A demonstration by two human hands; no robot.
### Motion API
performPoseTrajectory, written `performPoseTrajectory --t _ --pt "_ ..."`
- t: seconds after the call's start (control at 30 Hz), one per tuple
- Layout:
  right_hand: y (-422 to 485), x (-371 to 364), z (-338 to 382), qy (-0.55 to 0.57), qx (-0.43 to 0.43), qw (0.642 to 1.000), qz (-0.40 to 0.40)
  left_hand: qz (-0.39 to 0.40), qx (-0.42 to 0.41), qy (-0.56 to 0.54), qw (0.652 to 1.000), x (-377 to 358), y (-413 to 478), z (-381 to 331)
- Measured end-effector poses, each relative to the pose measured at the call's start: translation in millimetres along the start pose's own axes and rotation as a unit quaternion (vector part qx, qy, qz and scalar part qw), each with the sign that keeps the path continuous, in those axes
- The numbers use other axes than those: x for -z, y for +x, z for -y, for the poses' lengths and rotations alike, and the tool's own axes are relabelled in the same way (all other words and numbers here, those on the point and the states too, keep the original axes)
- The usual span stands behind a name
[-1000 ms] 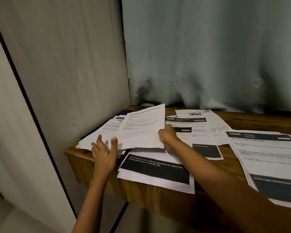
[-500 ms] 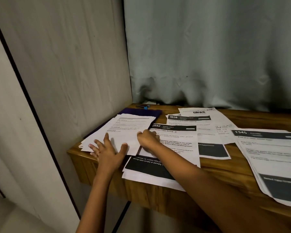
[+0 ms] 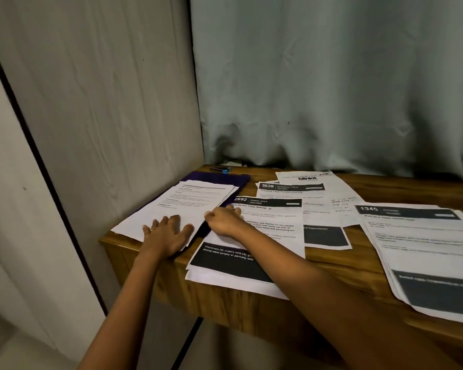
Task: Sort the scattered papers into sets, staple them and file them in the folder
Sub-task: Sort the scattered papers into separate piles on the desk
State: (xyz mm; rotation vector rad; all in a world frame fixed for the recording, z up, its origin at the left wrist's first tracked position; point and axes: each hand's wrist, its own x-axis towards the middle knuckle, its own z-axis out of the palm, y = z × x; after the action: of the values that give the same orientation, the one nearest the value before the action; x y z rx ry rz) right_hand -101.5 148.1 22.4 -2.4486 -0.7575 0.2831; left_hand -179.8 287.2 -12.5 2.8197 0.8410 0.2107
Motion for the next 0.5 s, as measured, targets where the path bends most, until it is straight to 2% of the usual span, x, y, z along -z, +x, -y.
performPoseTrajectory --t 0.1,0.27,0.4,0.5 --pt "-7 10 -11 0.026 0.015 0.999 -0.011 0.0 -0.009 0.017 1.0 4 -2 -3" --pt "-30 41 -47 0.057 0.053 0.993 -0.083 -0.069 -0.064 -0.044 0.995 12 -16 -34" --pt "-38 67 -92 0.062 0.037 0.988 -0.139 -0.076 -0.14 -0.085 0.984 12 -32 -85" --pt "-48 91 -126 0.057 -0.007 0.985 -0.165 -0.056 -0.191 -0.092 0.976 9 -44 -127"
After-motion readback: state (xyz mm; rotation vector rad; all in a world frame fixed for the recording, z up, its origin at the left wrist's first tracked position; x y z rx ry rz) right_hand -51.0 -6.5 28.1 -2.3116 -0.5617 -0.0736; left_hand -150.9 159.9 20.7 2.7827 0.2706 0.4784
